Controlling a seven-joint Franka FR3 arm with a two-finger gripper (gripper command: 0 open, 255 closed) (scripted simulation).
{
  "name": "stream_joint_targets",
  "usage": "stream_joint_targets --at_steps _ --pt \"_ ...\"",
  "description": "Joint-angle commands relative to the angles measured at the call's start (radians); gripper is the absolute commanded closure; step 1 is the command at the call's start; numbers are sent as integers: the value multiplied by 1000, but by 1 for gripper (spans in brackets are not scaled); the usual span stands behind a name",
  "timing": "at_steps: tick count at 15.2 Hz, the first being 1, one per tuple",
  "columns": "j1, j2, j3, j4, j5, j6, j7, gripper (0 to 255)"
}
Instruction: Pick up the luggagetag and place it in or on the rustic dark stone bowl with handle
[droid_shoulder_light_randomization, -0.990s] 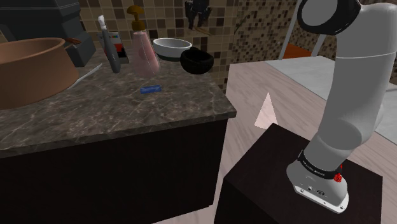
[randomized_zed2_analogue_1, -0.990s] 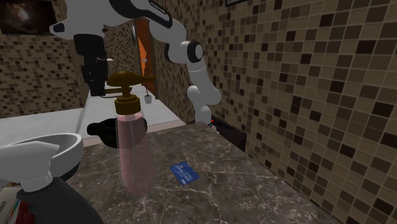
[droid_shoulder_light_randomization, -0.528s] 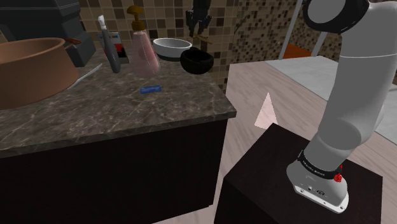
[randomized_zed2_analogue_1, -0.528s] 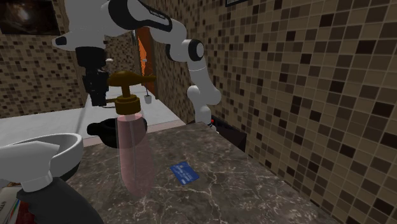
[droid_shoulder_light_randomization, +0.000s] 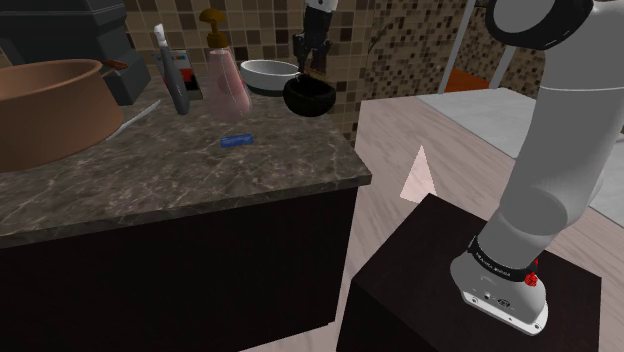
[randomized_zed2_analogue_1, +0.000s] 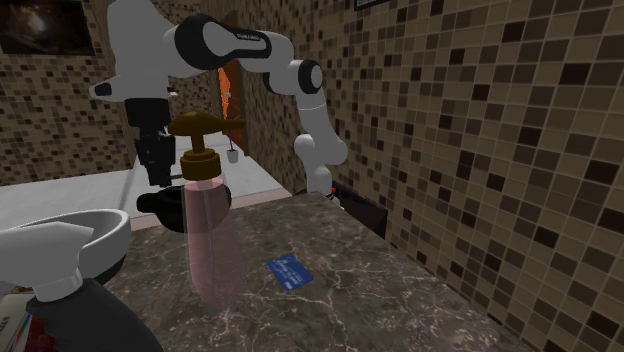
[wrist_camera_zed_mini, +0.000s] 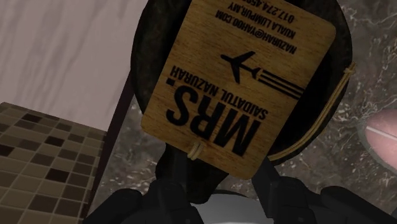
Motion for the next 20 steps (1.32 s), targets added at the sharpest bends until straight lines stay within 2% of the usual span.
stream_joint_targets --at_steps 1,7,8,13,17,20 --pt "1 -2 1 -18 0 17 -1 255" --pt "1 -2 1 -18 0 17 -1 255" --pt "1 -2 1 -18 0 17 -1 0" --pt "1 -2 1 -18 0 17 -1 0" --pt "-8 10 -4 126 -1 -116 5 0" --pt "-8 10 -4 126 -1 -116 5 0"
